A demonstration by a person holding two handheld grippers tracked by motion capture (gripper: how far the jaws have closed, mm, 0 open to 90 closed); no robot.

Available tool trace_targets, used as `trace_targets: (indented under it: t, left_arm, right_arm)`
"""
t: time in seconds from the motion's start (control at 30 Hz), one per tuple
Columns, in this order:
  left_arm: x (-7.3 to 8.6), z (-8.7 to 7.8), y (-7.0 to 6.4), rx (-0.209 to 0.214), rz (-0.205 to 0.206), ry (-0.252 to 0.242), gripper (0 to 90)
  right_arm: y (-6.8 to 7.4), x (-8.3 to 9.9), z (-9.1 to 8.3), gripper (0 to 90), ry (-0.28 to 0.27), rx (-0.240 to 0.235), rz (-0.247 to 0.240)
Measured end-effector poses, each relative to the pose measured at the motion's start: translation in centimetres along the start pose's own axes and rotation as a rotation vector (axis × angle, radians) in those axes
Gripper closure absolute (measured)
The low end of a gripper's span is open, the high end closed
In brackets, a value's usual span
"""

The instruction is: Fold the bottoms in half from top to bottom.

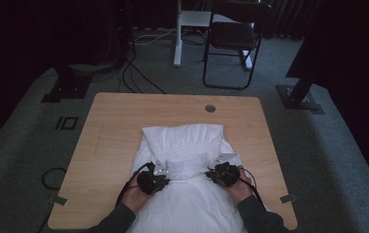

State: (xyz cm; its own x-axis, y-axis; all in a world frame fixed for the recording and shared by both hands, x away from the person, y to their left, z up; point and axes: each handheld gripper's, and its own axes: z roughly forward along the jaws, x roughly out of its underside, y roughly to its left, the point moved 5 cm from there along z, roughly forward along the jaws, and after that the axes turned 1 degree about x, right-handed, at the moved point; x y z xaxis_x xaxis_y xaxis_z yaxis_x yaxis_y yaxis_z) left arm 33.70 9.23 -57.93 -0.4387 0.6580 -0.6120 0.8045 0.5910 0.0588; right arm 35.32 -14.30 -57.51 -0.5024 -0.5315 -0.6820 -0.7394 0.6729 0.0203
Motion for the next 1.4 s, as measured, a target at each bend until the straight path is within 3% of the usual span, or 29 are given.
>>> trace_targets:
  t: [0.07,0.1,0.13,0.27,0.33,0.4,0.5,0.57,0.63,0.73,0.83,0.93,1.03,1.2,1.27,1.4]
  left_arm:
    - [-0.4,0.3,1.3,-0.052,0.030,0.020,85.2]
    - [-0.4,0.3,1.3,-0.052,0.030,0.020,85.2]
    - [-0.9,0.6,2.4,-0.071,0.034,0.033,85.2]
    - [-2.1,1.3,4.4,-0.112,0.044,0.065,84.9]
    - [-2.8,1.8,4.9,-0.109,0.034,0.074,84.9]
    - [-3.5,2.2,4.7,-0.114,0.032,0.079,84.9]
    - [-4.2,3.0,5.1,-0.147,0.067,0.090,85.0]
    - [-4.3,3.1,6.0,-0.167,0.068,0.090,85.1]
    - [-4.3,3.2,7.4,-0.194,0.048,0.096,85.0]
    - [-4.5,3.3,9.0,-0.197,0.022,0.095,84.8]
    - [-5.0,3.8,9.6,-0.220,0.017,0.095,84.7]
    - [-5.9,4.6,10.4,-0.235,-0.028,0.077,84.8]
    - [-6.7,5.2,11.1,-0.243,-0.080,0.068,84.9]
    - [-7.7,4.1,11.3,-0.233,-0.101,-0.002,85.7]
    - [-8.5,2.6,10.9,-0.231,-0.103,-0.065,86.1]
    - [-10.5,-1.6,10.0,-0.216,-0.101,-0.213,86.6]
  right_arm:
    - [0.0,-0.1,0.3,84.1,-0.002,-0.028,0.029]
    - [0.0,-0.1,0.3,84.1,-0.002,-0.028,0.029]
    - [0.0,-0.2,0.4,83.9,-0.004,-0.039,0.042]
    - [-0.4,-0.4,2.2,83.3,-0.016,-0.050,0.067]
    - [-1.3,-1.0,2.7,83.5,-0.035,-0.005,0.017]
    - [-3.0,-1.8,3.3,83.5,-0.037,0.059,0.000]
    - [-5.3,-3.0,4.3,83.6,-0.049,0.089,0.074]
    - [-5.5,-3.6,4.8,83.8,-0.041,0.097,0.099]
    - [-4.7,-3.8,5.0,83.7,-0.035,0.096,0.080]
    - [-3.8,-4.0,5.3,83.7,-0.046,0.077,0.053]
    - [-4.6,-4.6,5.8,83.9,-0.051,0.074,0.070]
    - [-6.2,-5.5,6.5,83.9,-0.053,0.116,0.081]
    - [-7.6,-6.3,7.1,83.8,-0.063,0.123,0.144]
    - [-9.0,-7.1,6.6,84.7,-0.105,0.085,0.211]
    - [-9.1,-7.6,5.4,84.9,-0.150,0.078,0.218]
    - [-9.1,-9.3,1.7,85.0,-0.247,0.092,0.182]
